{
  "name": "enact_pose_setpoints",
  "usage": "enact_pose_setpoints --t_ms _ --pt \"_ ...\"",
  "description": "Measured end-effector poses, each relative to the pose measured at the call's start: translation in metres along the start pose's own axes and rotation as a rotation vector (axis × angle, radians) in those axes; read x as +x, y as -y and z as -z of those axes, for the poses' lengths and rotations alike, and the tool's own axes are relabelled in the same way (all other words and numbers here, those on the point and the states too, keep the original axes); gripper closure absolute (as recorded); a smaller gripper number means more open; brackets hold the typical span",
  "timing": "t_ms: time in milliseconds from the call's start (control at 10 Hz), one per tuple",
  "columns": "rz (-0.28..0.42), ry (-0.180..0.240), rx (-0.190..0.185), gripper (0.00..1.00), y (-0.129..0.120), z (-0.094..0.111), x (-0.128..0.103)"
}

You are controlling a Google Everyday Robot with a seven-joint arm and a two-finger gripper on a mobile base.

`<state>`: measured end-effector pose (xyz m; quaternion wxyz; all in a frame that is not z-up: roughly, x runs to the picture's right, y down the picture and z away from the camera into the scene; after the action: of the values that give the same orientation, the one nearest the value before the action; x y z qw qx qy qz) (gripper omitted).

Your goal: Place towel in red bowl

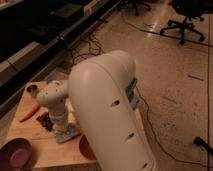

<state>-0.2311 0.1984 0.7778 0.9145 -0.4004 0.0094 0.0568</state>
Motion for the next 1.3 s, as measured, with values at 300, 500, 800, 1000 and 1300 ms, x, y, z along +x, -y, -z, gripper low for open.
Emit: enact_pose_setpoints --t_ms 300,500,800,1000,1300 --pt "-0.046 0.135 0.016 1.00 0.010 0.072 0.036" --pt "-0.054 0.258 0.013 1.00 0.013 0.118 0.060" --pt "-0.054 0.305 -0.014 1.00 -0.005 0.158 0.077" --pt "-0.052 0.294 -0.052 1.00 -0.028 0.159 0.089" --pt "-0.084 0.161 -0.095 1.00 -0.057 0.123 0.107"
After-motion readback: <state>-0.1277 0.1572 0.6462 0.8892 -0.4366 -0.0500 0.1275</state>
